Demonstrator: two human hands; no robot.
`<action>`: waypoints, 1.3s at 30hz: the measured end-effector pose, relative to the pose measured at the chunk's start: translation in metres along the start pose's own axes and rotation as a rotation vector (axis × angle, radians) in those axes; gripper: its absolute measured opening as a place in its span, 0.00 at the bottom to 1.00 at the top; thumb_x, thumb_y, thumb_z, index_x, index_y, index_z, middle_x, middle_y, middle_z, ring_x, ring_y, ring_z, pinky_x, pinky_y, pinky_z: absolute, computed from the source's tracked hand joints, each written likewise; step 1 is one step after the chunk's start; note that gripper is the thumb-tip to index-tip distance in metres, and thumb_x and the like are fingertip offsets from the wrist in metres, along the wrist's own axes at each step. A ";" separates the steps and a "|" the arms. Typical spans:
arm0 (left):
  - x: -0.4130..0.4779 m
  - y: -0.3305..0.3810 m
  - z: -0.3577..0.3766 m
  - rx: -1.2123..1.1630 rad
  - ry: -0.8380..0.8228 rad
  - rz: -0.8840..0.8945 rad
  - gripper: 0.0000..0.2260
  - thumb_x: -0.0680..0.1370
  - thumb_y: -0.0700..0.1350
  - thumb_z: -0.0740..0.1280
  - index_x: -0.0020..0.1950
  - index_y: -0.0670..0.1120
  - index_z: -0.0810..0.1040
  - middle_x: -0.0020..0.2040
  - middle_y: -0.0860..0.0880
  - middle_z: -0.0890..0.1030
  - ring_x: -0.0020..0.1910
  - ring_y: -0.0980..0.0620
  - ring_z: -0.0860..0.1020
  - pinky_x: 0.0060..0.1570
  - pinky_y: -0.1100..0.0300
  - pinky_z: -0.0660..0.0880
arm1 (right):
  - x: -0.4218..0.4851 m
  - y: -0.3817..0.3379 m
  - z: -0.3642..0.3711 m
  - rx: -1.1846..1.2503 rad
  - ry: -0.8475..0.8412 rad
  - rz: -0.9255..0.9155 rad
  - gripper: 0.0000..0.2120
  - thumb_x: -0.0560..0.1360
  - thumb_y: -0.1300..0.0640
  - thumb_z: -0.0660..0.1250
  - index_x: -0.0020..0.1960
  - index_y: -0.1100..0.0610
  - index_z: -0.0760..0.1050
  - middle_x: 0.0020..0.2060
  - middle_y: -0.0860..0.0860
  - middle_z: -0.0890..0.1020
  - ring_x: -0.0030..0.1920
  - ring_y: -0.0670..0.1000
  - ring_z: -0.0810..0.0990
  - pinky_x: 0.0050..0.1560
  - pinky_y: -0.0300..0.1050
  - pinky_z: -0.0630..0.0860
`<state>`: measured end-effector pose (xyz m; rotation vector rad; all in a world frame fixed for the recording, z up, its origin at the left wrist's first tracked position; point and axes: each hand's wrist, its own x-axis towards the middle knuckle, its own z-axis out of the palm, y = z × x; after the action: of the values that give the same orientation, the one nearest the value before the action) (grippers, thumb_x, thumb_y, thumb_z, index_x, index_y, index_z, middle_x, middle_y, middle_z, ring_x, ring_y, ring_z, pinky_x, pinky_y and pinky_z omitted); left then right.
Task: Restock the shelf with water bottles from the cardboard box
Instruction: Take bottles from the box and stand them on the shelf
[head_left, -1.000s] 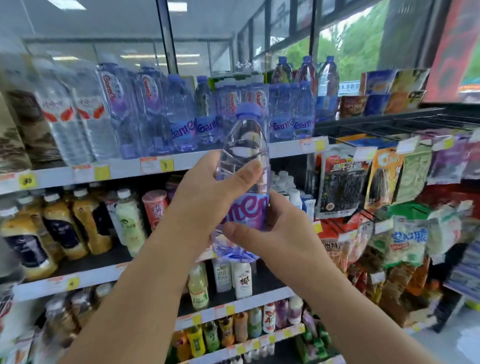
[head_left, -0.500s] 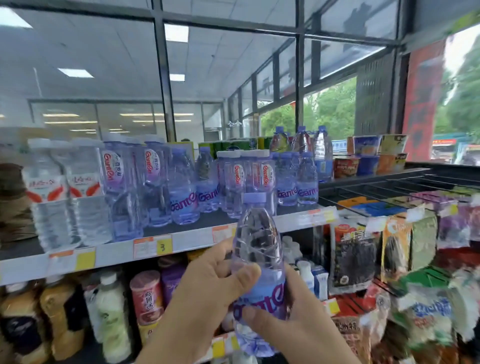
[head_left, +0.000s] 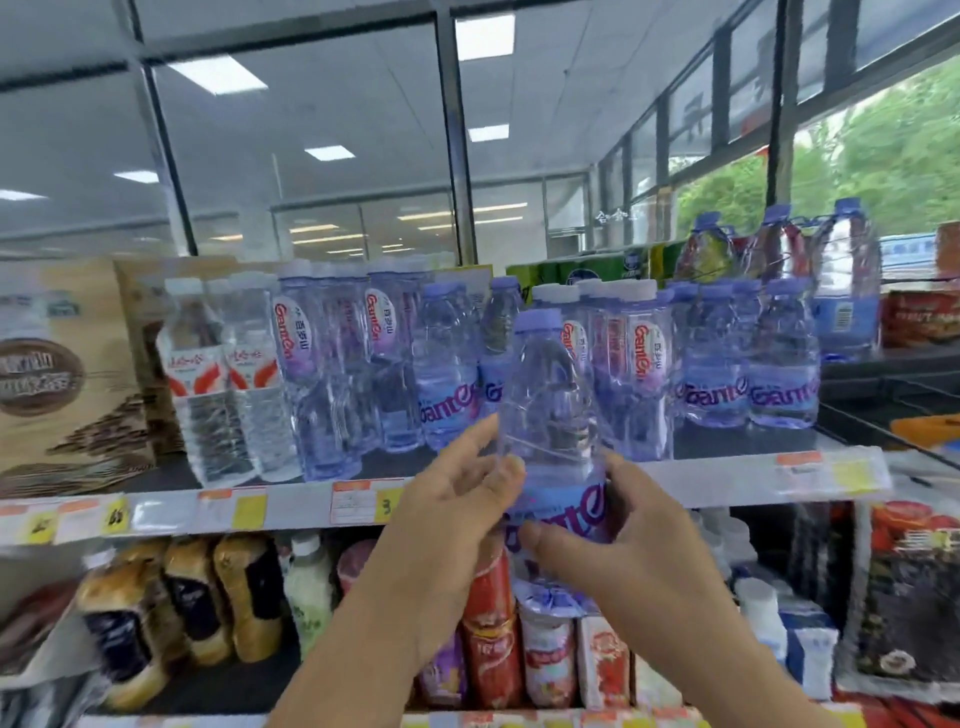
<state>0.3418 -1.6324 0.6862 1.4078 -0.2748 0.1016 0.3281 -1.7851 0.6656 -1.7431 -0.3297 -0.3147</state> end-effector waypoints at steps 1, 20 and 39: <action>0.003 -0.001 -0.001 0.002 0.022 -0.006 0.17 0.66 0.51 0.70 0.54 0.63 0.79 0.57 0.57 0.82 0.63 0.51 0.78 0.66 0.44 0.72 | 0.007 0.000 -0.001 0.014 0.001 -0.004 0.18 0.67 0.58 0.78 0.53 0.44 0.78 0.42 0.43 0.86 0.43 0.44 0.85 0.46 0.43 0.80; 0.090 0.027 -0.050 0.067 -0.066 0.110 0.30 0.68 0.67 0.63 0.68 0.57 0.74 0.65 0.53 0.79 0.63 0.52 0.77 0.62 0.48 0.74 | 0.124 -0.015 0.043 -0.299 0.218 -0.104 0.23 0.67 0.48 0.77 0.58 0.46 0.71 0.43 0.42 0.83 0.41 0.39 0.81 0.39 0.35 0.73; 0.110 -0.009 -0.047 0.005 -0.091 0.001 0.18 0.76 0.61 0.62 0.60 0.55 0.80 0.57 0.53 0.83 0.60 0.53 0.80 0.60 0.47 0.77 | 0.110 0.013 0.044 -0.730 0.332 -0.073 0.20 0.77 0.47 0.69 0.65 0.51 0.67 0.50 0.48 0.79 0.50 0.51 0.78 0.45 0.42 0.70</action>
<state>0.4563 -1.5983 0.6986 1.4188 -0.3507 0.0398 0.4354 -1.7388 0.6877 -2.3415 -0.0262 -0.8455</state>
